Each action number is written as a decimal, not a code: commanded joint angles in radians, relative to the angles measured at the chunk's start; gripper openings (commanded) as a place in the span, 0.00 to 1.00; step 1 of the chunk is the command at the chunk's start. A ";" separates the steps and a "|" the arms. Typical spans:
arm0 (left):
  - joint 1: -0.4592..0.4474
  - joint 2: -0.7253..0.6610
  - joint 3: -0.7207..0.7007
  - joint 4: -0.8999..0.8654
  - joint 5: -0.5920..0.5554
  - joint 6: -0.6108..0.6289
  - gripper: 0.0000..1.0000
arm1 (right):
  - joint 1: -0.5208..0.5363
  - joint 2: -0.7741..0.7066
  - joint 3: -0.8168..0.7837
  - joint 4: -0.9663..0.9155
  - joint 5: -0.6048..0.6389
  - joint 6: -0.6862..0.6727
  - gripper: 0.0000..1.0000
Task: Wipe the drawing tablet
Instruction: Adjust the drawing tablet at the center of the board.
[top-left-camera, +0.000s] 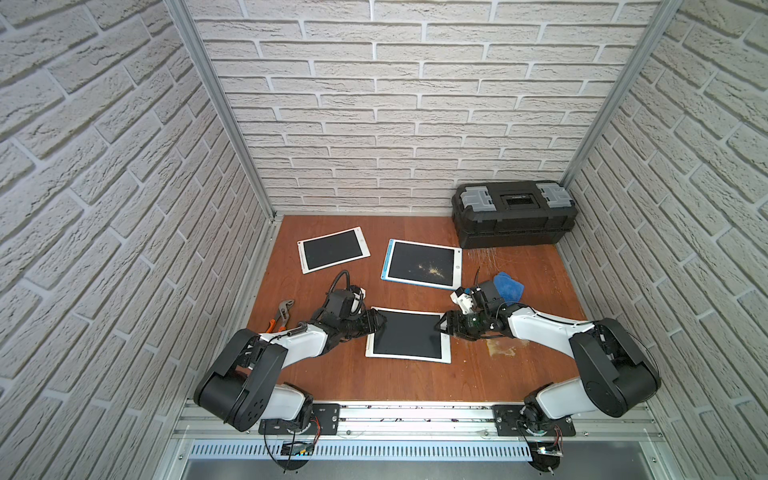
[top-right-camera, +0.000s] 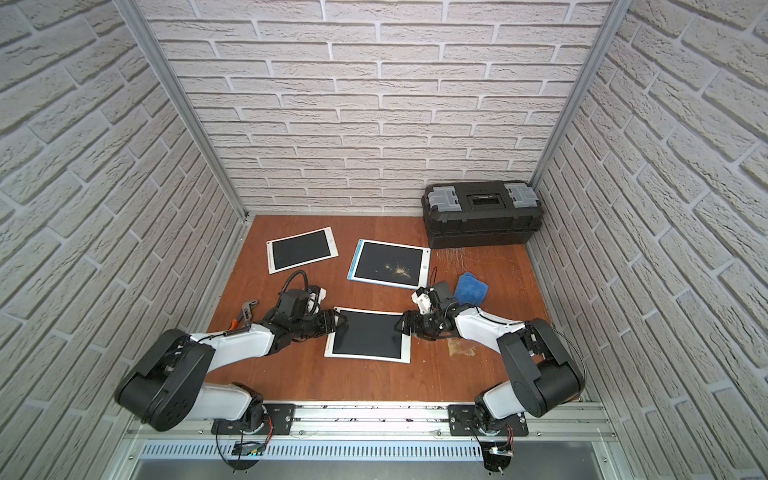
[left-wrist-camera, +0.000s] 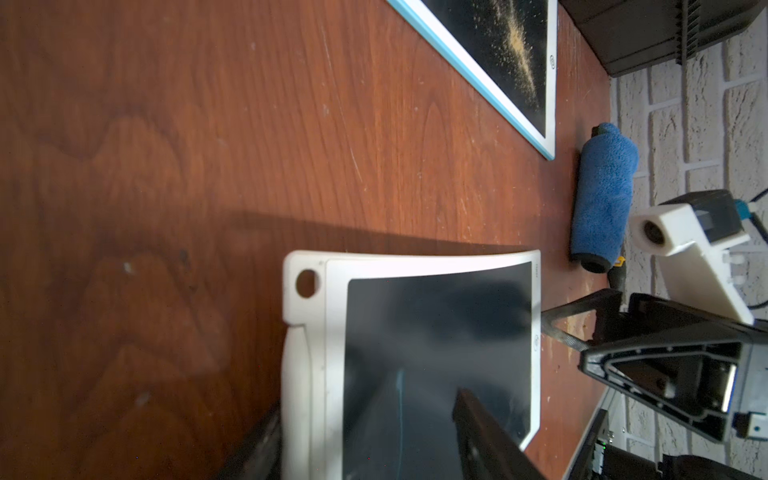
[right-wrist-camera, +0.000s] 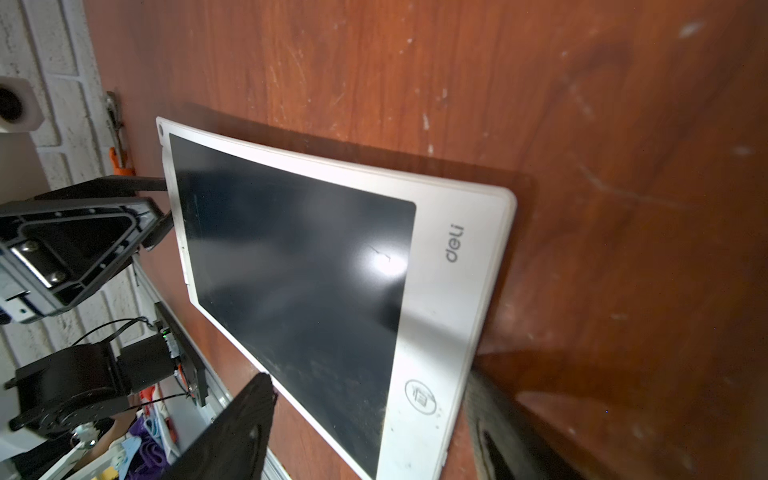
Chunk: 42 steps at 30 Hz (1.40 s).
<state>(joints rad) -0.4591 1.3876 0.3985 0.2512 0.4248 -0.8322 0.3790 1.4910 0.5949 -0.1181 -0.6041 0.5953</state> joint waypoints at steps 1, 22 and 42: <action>-0.004 0.055 -0.061 -0.145 -0.006 -0.009 0.63 | 0.021 0.057 -0.067 -0.051 -0.058 0.013 0.74; 0.021 -0.213 -0.120 -0.107 0.080 -0.092 0.42 | -0.056 -0.076 -0.046 -0.186 0.008 -0.049 0.73; 0.022 -0.496 -0.024 -0.178 0.155 -0.088 0.00 | -0.091 -0.118 0.014 -0.270 -0.010 -0.074 0.73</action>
<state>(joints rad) -0.4423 0.9302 0.3061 0.0750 0.5671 -0.9607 0.3141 1.4120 0.5766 -0.3058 -0.6514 0.5549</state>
